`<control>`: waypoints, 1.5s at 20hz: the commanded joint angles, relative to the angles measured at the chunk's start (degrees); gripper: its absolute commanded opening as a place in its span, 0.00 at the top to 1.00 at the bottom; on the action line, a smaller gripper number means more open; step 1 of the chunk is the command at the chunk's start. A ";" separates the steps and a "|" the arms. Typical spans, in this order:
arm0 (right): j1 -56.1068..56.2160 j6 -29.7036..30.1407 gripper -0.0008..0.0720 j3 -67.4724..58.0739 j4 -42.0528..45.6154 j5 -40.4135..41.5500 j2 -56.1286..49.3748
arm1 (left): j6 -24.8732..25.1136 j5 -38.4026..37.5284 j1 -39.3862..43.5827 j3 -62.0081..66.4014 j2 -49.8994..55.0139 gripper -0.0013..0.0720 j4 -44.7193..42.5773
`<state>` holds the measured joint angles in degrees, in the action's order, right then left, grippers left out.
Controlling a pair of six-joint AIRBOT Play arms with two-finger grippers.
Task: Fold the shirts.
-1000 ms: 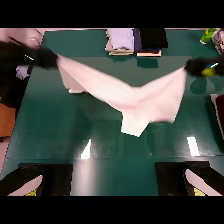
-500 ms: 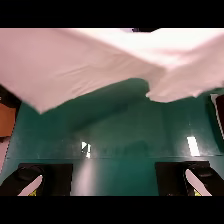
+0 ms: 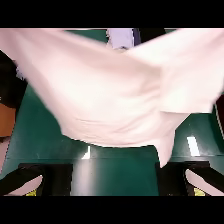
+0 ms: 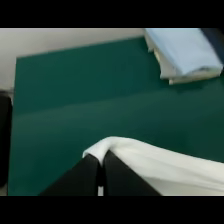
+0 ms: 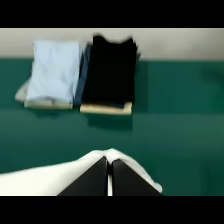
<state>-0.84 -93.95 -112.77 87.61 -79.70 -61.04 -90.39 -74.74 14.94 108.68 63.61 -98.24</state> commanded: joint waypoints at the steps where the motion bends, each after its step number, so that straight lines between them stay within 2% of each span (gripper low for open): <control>1: 0.13 -0.04 0.97 9.88 -1.05 -3.30 -9.44 | -1.60 -2.47 -1.51 -4.83 14.49 0.95 0.90; 6: -1.42 0.61 0.97 19.06 -3.65 1.49 -23.78 | -2.45 -0.98 -6.49 -5.05 31.43 0.94 10.19; 11: -0.68 0.59 0.96 18.95 -4.37 7.45 -31.56 | -0.63 3.89 -6.54 -5.03 35.45 0.94 12.76; 12: -0.68 0.63 0.81 17.94 -5.33 7.76 -32.39 | -0.61 3.54 -6.54 -4.74 35.41 0.90 12.72; 13: -0.68 0.61 0.49 16.46 -5.66 7.58 -32.92 | -0.63 2.80 -6.54 -4.74 35.17 0.56 12.22; 14: -0.70 0.61 0.41 14.88 -5.51 7.30 -32.85 | -0.66 1.31 -6.54 -4.70 34.80 0.29 11.41; 15: -0.92 0.61 0.41 13.38 -5.51 6.34 -32.30 | -0.63 -1.11 -6.60 -4.68 34.14 0.33 10.54; 17: -1.75 1.84 0.42 12.15 -5.35 3.26 -29.97 | -0.61 -6.01 -6.60 -4.96 32.54 0.33 8.76; 19: -2.91 3.21 0.42 15.98 -4.42 0.87 -25.62 | -0.61 -7.28 -6.60 -7.89 29.70 0.33 8.57; 25: -11.19 3.61 0.41 44.35 -3.52 0.24 -10.14 | -1.29 -1.92 -6.58 -36.41 12.44 0.33 10.01; 27: -14.08 3.63 0.23 54.31 -3.65 1.88 -6.95 | -2.14 -0.63 -6.58 -45.35 6.54 0.33 11.89; 30: -16.83 3.61 0.22 64.76 -4.17 4.48 -5.46 | -2.82 0.85 -6.58 -53.05 0.79 0.33 14.58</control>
<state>-14.79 -90.43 -58.57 83.99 -77.38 -69.25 -92.33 -75.90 8.36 64.49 70.48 -86.41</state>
